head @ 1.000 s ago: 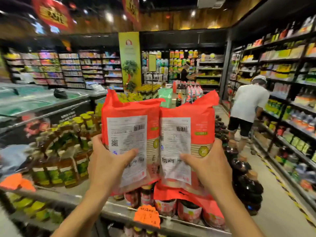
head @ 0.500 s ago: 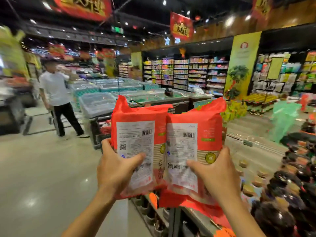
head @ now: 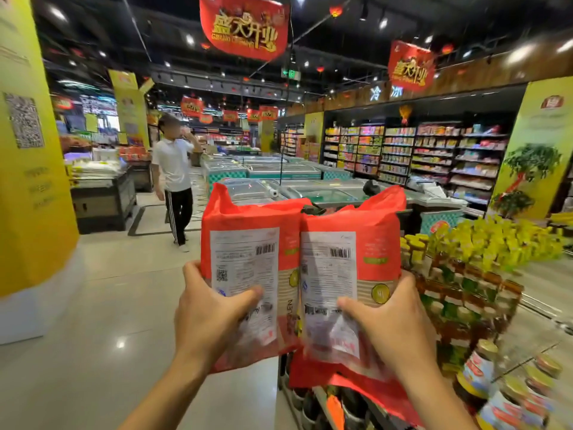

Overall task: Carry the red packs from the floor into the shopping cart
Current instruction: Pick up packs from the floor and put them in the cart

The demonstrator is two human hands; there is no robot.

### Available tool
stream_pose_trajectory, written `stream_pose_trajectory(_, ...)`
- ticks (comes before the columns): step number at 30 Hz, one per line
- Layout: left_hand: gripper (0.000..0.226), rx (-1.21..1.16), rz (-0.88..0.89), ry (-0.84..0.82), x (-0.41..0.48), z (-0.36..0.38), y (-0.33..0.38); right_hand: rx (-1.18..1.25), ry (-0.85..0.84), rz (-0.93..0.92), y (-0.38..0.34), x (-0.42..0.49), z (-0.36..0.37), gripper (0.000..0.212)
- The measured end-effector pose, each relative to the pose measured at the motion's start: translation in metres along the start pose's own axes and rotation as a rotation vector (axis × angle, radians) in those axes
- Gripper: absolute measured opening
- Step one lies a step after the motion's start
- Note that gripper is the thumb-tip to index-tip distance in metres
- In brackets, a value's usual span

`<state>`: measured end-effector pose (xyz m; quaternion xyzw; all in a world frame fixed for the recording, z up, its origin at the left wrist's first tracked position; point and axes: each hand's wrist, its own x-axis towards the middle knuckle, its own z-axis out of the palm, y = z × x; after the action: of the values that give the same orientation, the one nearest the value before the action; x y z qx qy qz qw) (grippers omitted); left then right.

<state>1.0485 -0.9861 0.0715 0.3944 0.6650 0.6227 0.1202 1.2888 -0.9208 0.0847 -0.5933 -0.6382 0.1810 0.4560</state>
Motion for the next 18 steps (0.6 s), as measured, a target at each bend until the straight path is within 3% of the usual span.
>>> stream_pose_trajectory(18, 0.081, 0.077, -0.02, 0.139, 0.142, 0.001, -0.062, 0.062, -0.133, -0.058, -0.035, 0.099, 0.149, 0.067)
